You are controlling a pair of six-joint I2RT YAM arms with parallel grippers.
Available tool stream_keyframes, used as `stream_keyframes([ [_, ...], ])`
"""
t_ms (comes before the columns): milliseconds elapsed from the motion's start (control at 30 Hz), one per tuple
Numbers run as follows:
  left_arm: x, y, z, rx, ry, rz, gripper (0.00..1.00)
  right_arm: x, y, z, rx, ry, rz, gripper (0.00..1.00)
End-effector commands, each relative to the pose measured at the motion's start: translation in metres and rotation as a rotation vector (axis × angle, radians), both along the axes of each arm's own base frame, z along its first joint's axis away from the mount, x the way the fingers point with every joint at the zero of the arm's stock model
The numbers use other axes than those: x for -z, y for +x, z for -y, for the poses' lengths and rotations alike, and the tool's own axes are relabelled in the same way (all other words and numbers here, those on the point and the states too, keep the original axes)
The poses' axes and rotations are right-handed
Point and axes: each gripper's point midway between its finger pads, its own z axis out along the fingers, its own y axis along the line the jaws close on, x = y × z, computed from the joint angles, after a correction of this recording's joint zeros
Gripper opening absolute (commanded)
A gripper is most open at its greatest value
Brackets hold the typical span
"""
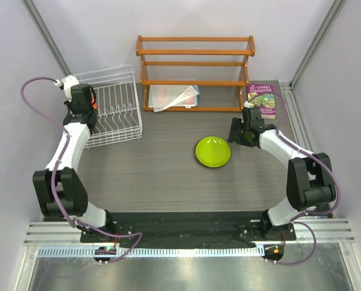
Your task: Unload the plates from the dish rack
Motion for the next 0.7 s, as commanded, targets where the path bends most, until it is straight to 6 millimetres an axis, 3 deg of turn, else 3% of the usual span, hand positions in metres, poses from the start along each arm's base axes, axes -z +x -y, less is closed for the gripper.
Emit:
stream_keyframes([
  [0, -0.047, -0.013, 0.004, 0.004, -0.013, 0.116, 0.0, -0.043, 0.003, 0.003, -0.003, -0.01, 0.112, 0.66],
  [100, -0.053, -0.016, 0.028, 0.073, -0.146, 0.181, 0.0, -0.069, 0.002, -0.003, -0.024, 0.033, 0.176, 0.68],
  [133, -0.042, -0.016, 0.049, 0.159, -0.227, 0.174, 0.0, -0.08, 0.0, -0.012, -0.057, 0.07, 0.196, 0.72],
  [233, -0.043, -0.018, 0.084, 0.255, -0.411, 0.256, 0.0, -0.1, 0.0, -0.033, -0.118, 0.154, 0.247, 0.79],
  [267, -0.033, -0.023, 0.104, 0.328, -0.48, 0.244, 0.0, -0.108, 0.002, -0.043, -0.15, 0.196, 0.283, 0.8],
  [333, -0.03, -0.025, 0.128, 0.396, -0.537, 0.248, 0.0, -0.118, -0.005, -0.073, -0.245, 0.337, 0.289, 0.83],
  [433, -0.024, -0.032, 0.151, 0.474, -0.588, 0.226, 0.0, -0.141, -0.004, -0.114, -0.343, 0.508, 0.365, 0.87],
  [467, -0.019, -0.037, 0.169, 0.525, -0.616, 0.203, 0.0, -0.141, 0.0, -0.124, -0.359, 0.537, 0.377, 0.87],
  [533, -0.024, -0.04, 0.18, 0.563, -0.661, 0.229, 0.0, -0.155, 0.0, -0.15, -0.416, 0.634, 0.41, 0.88],
  [600, -0.023, -0.046, 0.193, 0.618, -0.715, 0.219, 0.0, -0.148, 0.004, -0.171, -0.455, 0.702, 0.374, 0.88],
  [667, -0.02, -0.05, 0.201, 0.642, -0.757, 0.218, 0.0, -0.16, 0.008, -0.194, -0.487, 0.775, 0.392, 0.88],
])
